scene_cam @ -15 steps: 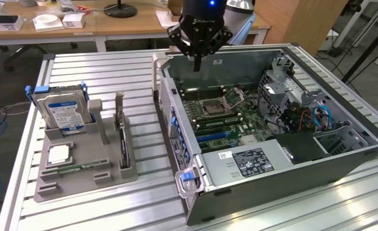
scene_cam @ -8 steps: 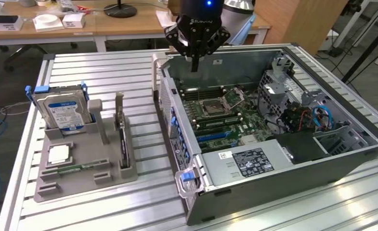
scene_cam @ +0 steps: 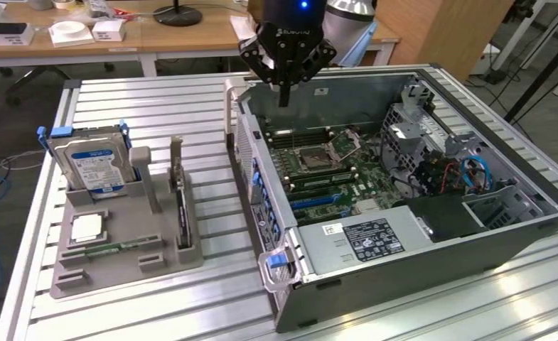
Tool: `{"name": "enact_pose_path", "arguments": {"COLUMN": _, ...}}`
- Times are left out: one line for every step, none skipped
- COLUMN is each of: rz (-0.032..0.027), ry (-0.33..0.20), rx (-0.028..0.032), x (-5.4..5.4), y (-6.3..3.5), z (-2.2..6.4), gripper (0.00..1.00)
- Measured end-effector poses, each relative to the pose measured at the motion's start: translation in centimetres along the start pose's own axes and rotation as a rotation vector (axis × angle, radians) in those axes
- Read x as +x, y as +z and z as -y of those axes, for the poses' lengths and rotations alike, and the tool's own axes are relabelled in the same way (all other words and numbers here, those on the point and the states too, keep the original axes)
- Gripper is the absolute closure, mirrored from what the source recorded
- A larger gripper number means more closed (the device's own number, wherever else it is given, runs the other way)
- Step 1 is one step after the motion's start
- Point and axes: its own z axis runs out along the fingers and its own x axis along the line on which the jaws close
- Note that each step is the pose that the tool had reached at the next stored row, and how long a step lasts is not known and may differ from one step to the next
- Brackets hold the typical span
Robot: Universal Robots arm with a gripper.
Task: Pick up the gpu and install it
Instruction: 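Reach for the gpu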
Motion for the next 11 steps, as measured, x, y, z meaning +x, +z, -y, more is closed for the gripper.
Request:
{"name": "enact_pose_path", "arguments": {"rz": 0.0000, "ry": 0.000, "rx": -0.0001, "x": 0.08, "y": 0.00, "z": 0.03, "gripper": 0.89}}
{"name": "enact_pose_path", "arguments": {"rz": 0.0000, "ry": 0.000, "rx": -0.0001, "x": 0.16, "y": 0.00, "z": 0.07, "gripper": 0.89}}
{"name": "enact_pose_path", "arguments": {"rz": 0.0000, "ry": 0.000, "rx": 0.0000, "x": 0.25, "y": -0.01, "z": 0.10, "gripper": 0.89}}
{"name": "enact_pose_path", "arguments": {"rz": 0.0000, "ry": 0.000, "rx": 0.0000, "x": 0.34, "y": -0.01, "z": 0.13, "gripper": 0.89}}
{"name": "enact_pose_path", "arguments": {"rz": 0.0000, "ry": 0.000, "rx": -0.0001, "x": 0.43, "y": -0.01, "z": 0.16, "gripper": 0.89}}
{"name": "enact_pose_path", "arguments": {"rz": 0.0000, "ry": 0.000, "rx": 0.0000, "x": 0.53, "y": -0.02, "z": 0.18, "gripper": 0.89}}
{"name": "enact_pose_path", "arguments": {"rz": 0.0000, "ry": 0.000, "rx": 0.0000, "x": 0.62, "y": -0.02, "z": 0.20, "gripper": 0.89}}
{"name": "enact_pose_path", "arguments": {"rz": 0.0000, "ry": 0.000, "rx": 0.0000, "x": 0.71, "y": -0.03, "z": 0.22, "gripper": 0.89}}
{"name": "enact_pose_path", "arguments": {"rz": 0.0000, "ry": 0.000, "rx": -0.0001, "x": 0.80, "y": -0.03, "z": 0.23, "gripper": 0.89}}
{"name": "enact_pose_path", "arguments": {"rz": 0.0000, "ry": 0.000, "rx": 0.0000, "x": 0.89, "y": -0.03, "z": 0.25, "gripper": 0.89}}
{"name": "enact_pose_path", "arguments": {"rz": 0.0000, "ry": 0.000, "rx": 0.0000, "x": 0.97, "y": -0.03, "z": 0.26, "gripper": 0.89}}
